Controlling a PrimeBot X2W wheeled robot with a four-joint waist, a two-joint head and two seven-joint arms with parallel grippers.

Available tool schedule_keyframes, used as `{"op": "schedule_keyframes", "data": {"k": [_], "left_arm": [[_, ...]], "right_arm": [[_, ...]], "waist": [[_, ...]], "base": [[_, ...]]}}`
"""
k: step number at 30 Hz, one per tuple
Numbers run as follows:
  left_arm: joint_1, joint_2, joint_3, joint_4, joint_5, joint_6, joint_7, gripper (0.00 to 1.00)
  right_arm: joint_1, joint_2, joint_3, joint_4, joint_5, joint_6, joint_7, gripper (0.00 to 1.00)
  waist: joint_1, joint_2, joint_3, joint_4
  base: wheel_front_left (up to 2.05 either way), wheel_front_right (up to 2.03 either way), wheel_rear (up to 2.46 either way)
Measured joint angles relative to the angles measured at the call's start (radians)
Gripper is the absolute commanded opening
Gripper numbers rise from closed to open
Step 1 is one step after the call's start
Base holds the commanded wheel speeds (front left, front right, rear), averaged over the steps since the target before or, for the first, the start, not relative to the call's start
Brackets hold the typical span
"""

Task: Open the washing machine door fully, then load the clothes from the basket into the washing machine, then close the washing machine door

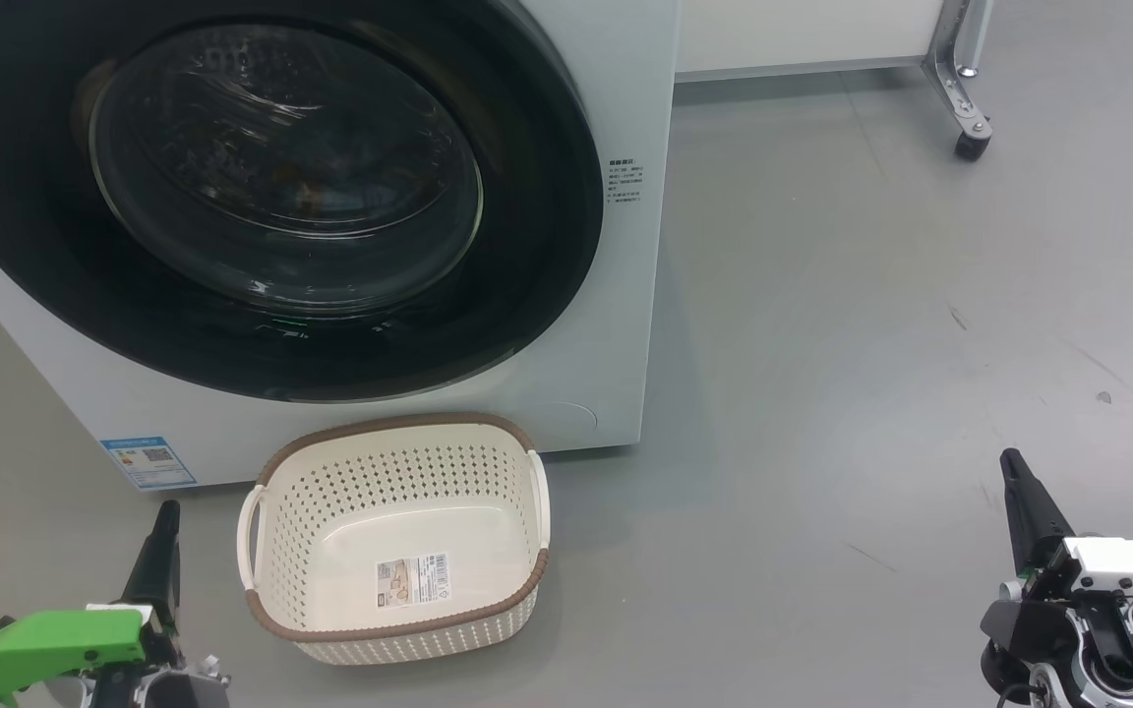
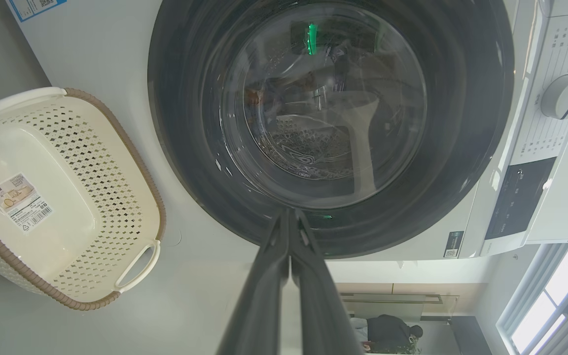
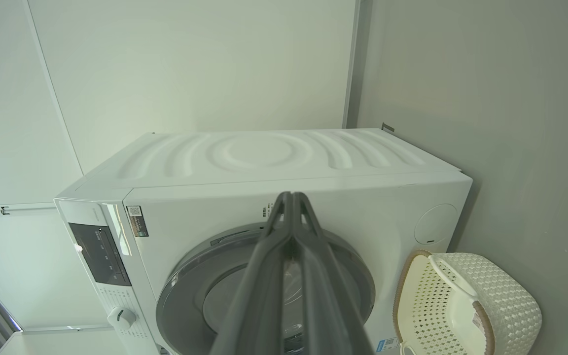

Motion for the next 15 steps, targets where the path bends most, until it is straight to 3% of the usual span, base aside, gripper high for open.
{"op": "schedule_keyframes", "data": {"k": [15], "left_arm": [[0.0,0.0,0.0,0.0,0.0,0.0,0.0,0.0]], "right_arm": [[0.0,0.0,-0.001,0.001,0.0,0.0,0.004,0.0]], "waist": [[0.0,0.0,0.0,0.0]], "base": [[0.0,0.0,0.0]]}}
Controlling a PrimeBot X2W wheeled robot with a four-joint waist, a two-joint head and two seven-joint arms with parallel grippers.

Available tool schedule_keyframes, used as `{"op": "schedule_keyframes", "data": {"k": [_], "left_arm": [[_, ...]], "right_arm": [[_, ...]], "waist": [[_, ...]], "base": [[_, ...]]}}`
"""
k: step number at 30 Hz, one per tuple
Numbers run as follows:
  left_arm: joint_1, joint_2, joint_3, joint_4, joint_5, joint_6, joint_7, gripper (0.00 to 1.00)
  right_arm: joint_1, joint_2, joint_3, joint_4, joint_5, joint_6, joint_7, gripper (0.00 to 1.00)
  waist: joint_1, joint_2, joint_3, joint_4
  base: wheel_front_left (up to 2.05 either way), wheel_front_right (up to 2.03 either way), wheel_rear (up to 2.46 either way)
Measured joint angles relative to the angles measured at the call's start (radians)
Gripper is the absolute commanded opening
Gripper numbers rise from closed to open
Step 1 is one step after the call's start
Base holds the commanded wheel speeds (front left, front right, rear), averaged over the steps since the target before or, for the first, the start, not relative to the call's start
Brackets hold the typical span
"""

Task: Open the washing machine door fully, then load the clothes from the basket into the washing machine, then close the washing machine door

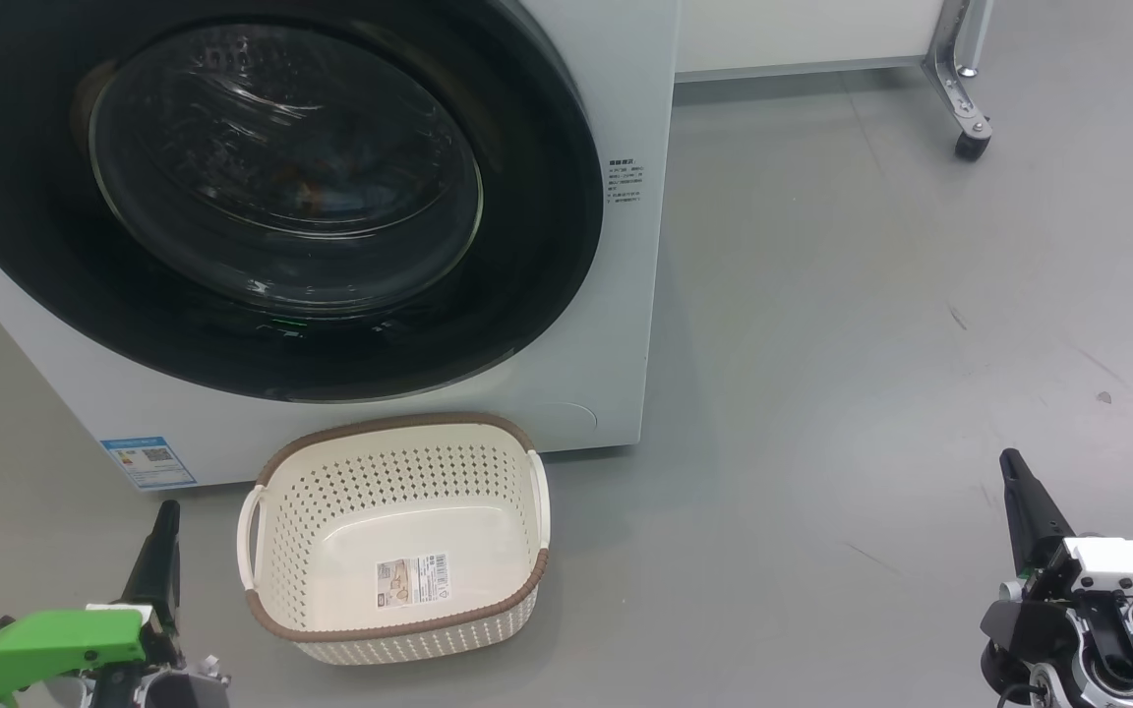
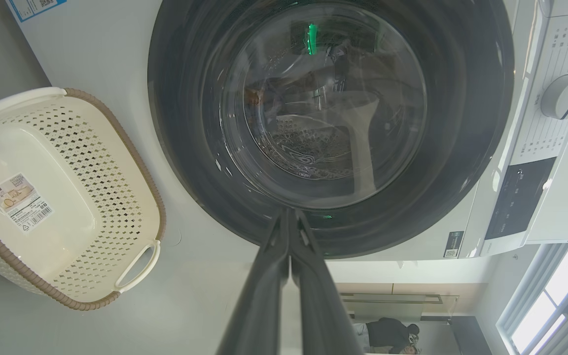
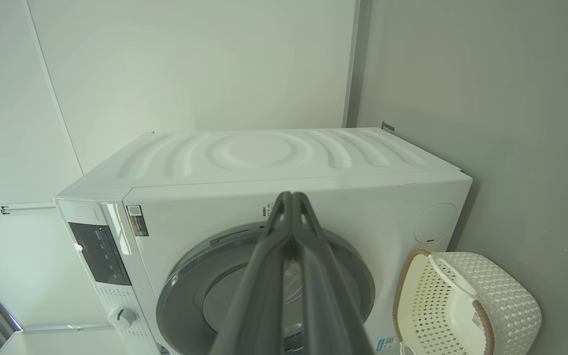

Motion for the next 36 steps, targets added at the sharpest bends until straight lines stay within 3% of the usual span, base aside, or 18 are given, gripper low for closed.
{"op": "schedule_keyframes", "data": {"k": [36], "left_arm": [[0.0,0.0,0.0,0.0,0.0,0.0,0.0,0.0]], "right_arm": [[0.0,0.001,-0.004,0.0,0.0,0.0,0.001,0.0]], "waist": [[0.0,0.0,0.0,0.0]], "base": [[0.0,0.0,0.0]]}}
